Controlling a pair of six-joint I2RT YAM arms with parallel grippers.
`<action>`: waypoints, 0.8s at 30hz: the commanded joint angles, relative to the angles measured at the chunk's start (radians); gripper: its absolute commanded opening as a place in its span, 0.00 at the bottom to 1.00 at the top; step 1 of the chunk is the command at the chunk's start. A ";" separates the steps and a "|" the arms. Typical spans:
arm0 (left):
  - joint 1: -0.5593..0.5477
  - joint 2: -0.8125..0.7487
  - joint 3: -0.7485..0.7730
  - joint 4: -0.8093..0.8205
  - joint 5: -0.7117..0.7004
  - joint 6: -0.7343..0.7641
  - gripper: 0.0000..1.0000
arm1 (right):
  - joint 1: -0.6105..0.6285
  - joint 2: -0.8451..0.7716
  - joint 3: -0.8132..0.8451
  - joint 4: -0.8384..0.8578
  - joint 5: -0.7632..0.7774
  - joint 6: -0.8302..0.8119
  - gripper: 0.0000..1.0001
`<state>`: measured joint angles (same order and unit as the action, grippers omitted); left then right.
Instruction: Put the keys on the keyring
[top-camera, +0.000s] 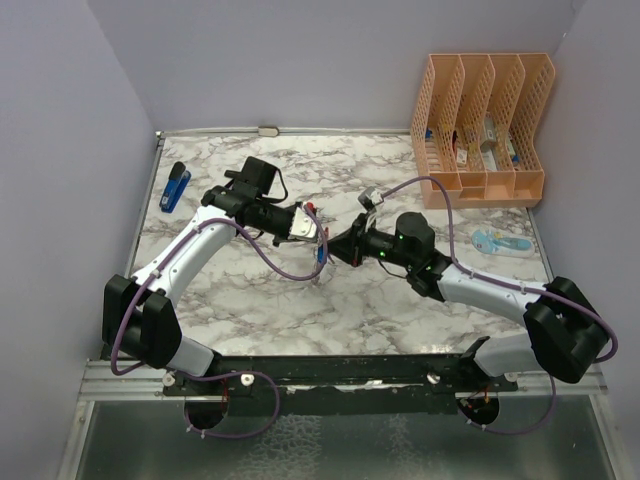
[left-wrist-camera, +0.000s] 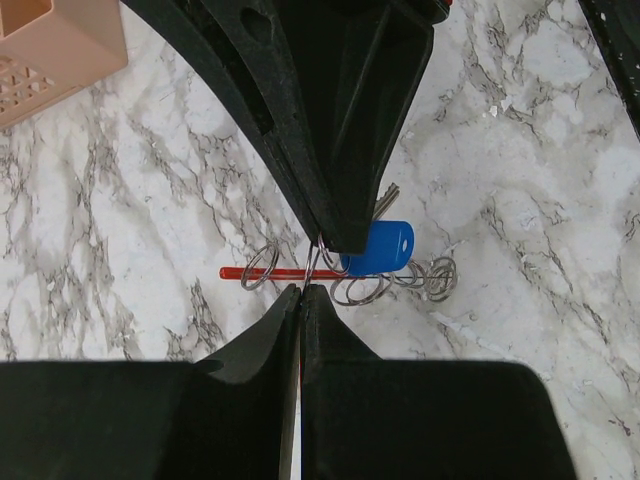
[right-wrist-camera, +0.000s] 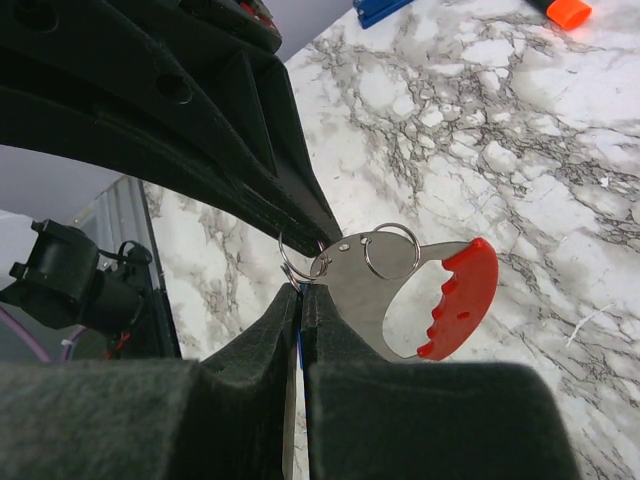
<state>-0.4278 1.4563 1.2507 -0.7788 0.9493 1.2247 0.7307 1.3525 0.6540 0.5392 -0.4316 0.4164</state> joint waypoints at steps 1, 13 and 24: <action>-0.004 -0.039 0.009 0.067 0.003 0.002 0.00 | 0.004 0.001 0.034 -0.044 0.012 0.055 0.01; -0.003 -0.042 0.000 0.095 -0.007 -0.023 0.00 | 0.003 -0.009 0.079 -0.166 0.098 0.142 0.01; -0.003 -0.048 -0.003 0.126 -0.021 -0.053 0.00 | 0.003 -0.051 0.098 -0.254 0.185 0.245 0.01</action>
<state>-0.4278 1.4487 1.2484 -0.7036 0.9188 1.1835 0.7311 1.3270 0.7216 0.3748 -0.3061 0.6079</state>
